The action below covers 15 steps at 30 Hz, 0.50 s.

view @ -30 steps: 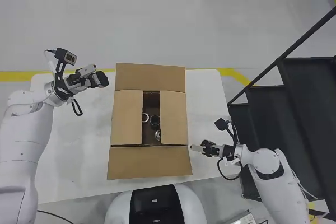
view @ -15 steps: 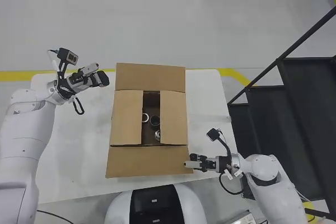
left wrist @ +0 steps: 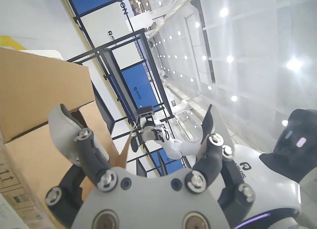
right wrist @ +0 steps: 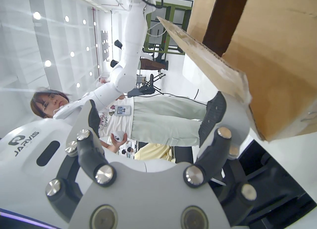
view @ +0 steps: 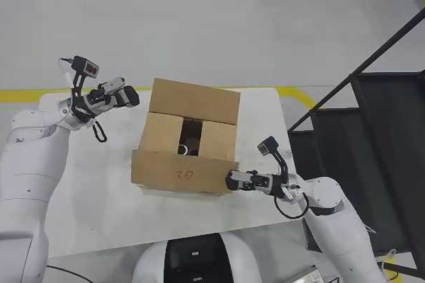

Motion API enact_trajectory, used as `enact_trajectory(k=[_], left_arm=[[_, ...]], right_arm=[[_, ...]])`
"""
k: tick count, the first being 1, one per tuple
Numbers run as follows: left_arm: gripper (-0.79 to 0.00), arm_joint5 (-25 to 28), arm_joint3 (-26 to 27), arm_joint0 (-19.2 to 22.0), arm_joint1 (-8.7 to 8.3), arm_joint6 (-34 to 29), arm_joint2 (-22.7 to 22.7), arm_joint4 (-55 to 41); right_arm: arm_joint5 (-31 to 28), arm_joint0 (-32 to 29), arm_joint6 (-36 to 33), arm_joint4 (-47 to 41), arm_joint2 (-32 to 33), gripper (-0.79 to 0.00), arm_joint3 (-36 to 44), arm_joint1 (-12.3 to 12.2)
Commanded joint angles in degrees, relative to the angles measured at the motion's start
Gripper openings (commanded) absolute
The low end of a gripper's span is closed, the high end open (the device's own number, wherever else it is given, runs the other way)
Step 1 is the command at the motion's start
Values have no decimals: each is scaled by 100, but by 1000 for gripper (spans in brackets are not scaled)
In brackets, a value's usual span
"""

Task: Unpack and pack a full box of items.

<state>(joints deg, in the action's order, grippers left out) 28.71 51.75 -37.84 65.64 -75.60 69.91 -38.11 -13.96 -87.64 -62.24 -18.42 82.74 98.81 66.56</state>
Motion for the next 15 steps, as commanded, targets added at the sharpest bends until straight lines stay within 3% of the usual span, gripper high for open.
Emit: enact_trajectory(k=[1, 7, 15], left_arm=[[0, -248, 311, -99, -22, -246, -13, -103], [0, -1066, 895, -259, -103, -1064, -300, 289], [0, -1251, 590, -258, -157, -1240, -700, 926]], right_arm=[[25, 136, 125, 88, -91, 0, -96, 6], [142, 449, 568, 622, -331, 0, -254, 12], [220, 676, 1121, 1165, -477, 0, -268, 6]])
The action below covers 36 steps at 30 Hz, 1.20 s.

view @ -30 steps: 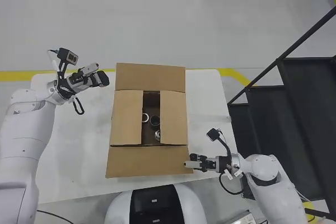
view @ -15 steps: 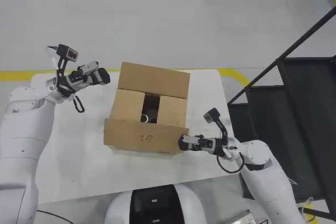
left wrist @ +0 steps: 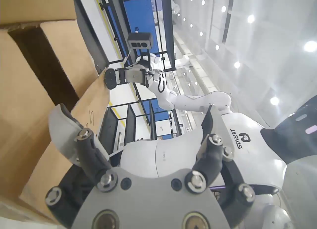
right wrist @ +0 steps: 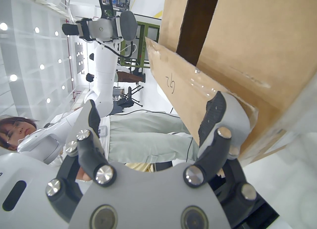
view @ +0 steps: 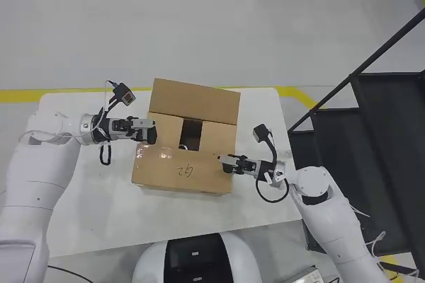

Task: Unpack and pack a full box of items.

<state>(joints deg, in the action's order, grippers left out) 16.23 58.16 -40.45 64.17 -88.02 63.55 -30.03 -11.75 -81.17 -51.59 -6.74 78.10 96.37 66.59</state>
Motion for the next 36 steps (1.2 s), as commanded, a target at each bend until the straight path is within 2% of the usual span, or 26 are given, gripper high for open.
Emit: enact_trajectory(k=[1, 5, 10, 14, 22, 28, 32, 36], left_arm=[[0, -63, -113, 0, -21, 2, -153, 226], [0, -214, -259, 55, -65, 2, -438, 409], [0, -185, -337, 113, -124, 2, -573, 422], [0, -144, -292, 102, -177, 2, -532, 385], [0, -344, 83, -184, -333, 2, -330, 397], [0, -541, 483, -442, -447, 3, -193, 442], [0, -600, 699, -538, -476, 71, -141, 439], [0, -632, 827, -586, -493, 165, -132, 495]], right_arm=[[22, 90, 157, 36, -23, 0, -64, 6], [-26, 425, 510, 158, -102, 0, -178, 29], [-169, 952, 968, 396, -111, 0, -558, 50], [-109, 1489, 1458, 802, -278, 0, -1082, 96], [-143, 2284, 2125, 921, -585, 0, -2283, 216], [-263, 2412, 2364, 938, -517, 0, -2704, 224], [80, 2544, 2495, 1216, -628, 0, -2950, 245], [58, 2758, 2271, 1182, -932, 0, -3230, 324]])
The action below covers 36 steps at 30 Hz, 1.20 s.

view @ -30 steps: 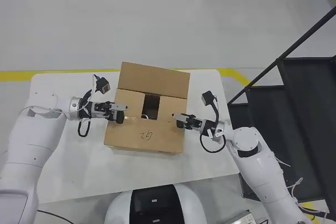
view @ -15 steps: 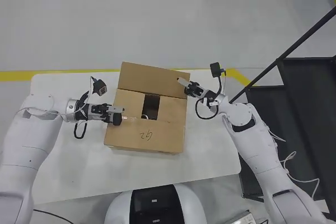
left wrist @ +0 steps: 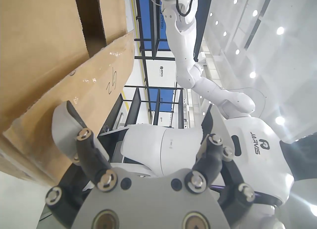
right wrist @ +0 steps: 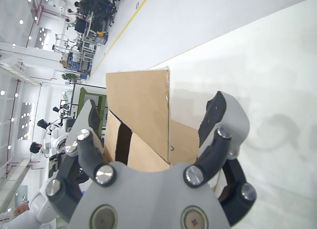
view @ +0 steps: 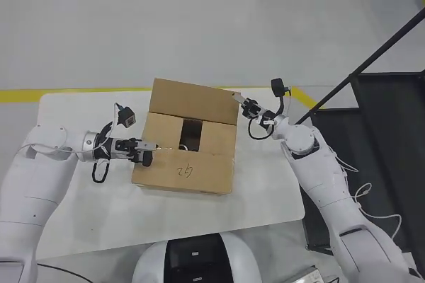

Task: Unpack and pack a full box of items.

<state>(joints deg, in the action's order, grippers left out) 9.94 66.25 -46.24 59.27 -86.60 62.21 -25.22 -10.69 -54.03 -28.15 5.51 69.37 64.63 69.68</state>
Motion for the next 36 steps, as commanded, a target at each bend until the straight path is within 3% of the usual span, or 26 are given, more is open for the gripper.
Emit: enact_trajectory(k=[1, 10, 17, 25, 32, 36], left_arm=[[0, -10, 37, -15, -6, 48, 3, 22], [0, -62, 139, -58, -15, 292, -45, 162], [0, -21, 177, -13, 4, 484, -115, 200], [0, 159, 280, -12, 20, 646, -129, 118], [0, 488, 262, -17, 35, 987, -26, -77], [0, 358, 302, 1, 36, 690, -92, -123]], right_arm=[[-146, 93, -163, -127, -124, 0, -115, 37], [-1329, 36, -704, -1077, 20, 0, -155, 55], [-1886, -709, -1093, -1380, 591, 0, 598, -115], [-1975, -1509, -1606, -1014, 656, 0, 1379, -233], [-1849, -1723, -1563, -690, 504, 0, 1649, -250], [-1739, -1737, -1523, -472, 438, 0, 1718, -260]])
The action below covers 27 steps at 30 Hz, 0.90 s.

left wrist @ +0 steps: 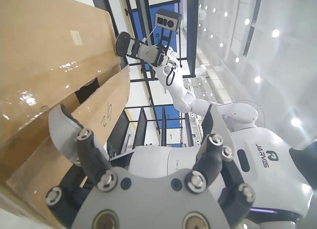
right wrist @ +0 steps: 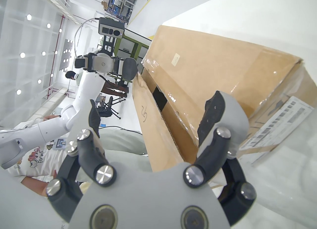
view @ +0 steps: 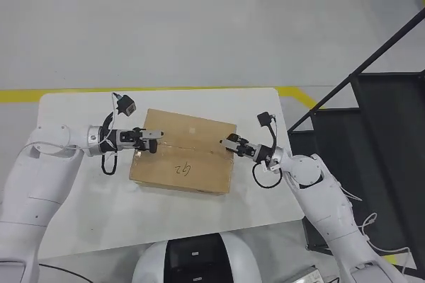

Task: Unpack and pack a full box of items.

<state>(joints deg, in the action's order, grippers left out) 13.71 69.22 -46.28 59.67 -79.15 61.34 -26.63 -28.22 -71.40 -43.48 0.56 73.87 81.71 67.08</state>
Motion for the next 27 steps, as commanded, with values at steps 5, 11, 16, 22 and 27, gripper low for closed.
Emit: enact_trajectory(k=[5, 11, 16, 22, 27], left_arm=[[0, 18, -88, -7, -20, 187, 52, 174], [0, -125, -302, 90, -24, 498, 15, 563], [0, -251, -383, 132, -41, 546, 33, 713], [0, -414, -408, 213, -60, 428, -2, 927], [0, -423, -416, 244, -74, 362, 28, 932]], right_arm=[[85, 22, 75, 59, -43, 0, 37, -8], [126, 59, 90, 47, -17, 0, 82, -28], [61, -54, 17, 52, 128, 0, 284, -79], [-52, -528, -93, -208, 535, 0, 844, -178], [-138, -1221, -621, -593, 993, 0, 1418, -300]])
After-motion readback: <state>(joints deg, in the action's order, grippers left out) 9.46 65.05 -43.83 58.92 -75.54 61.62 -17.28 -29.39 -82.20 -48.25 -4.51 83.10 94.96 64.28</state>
